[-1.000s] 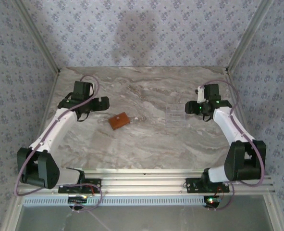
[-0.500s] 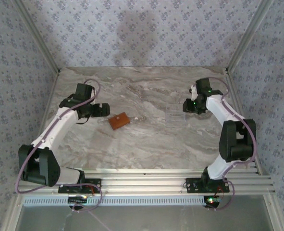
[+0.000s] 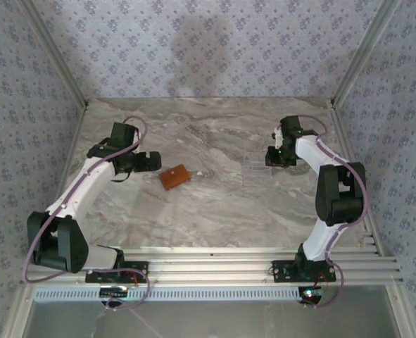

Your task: Take the credit cards out of the card holder

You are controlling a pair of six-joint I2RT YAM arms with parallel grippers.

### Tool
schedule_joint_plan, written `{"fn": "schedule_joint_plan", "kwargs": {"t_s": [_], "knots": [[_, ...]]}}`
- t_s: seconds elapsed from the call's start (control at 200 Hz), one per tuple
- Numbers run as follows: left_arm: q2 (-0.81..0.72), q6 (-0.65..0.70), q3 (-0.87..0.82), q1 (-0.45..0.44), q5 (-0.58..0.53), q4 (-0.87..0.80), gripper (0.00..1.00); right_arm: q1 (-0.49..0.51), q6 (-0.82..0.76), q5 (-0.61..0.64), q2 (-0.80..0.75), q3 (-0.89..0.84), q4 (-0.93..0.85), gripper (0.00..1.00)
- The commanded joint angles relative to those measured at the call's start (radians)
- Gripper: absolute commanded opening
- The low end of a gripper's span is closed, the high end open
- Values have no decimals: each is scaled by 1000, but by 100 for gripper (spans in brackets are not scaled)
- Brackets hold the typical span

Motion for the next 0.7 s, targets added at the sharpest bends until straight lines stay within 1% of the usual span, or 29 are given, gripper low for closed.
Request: {"fn": "schedule_joint_plan", "kwargs": {"t_s": [0.0, 0.18, 0.425, 0.695], "knots": [[7, 13, 8, -1, 14, 8, 100, 2, -8, 18, 17, 16, -6, 26], [16, 15, 11, -3, 21, 1, 99, 4, -8, 17, 31, 17, -1, 21], [46, 22, 22, -15, 31, -10, 100, 10, -4, 23, 39, 21, -1, 17], [116, 48, 58, -75, 39, -45, 99, 30, 1, 55, 20, 41, -25, 10]]}}
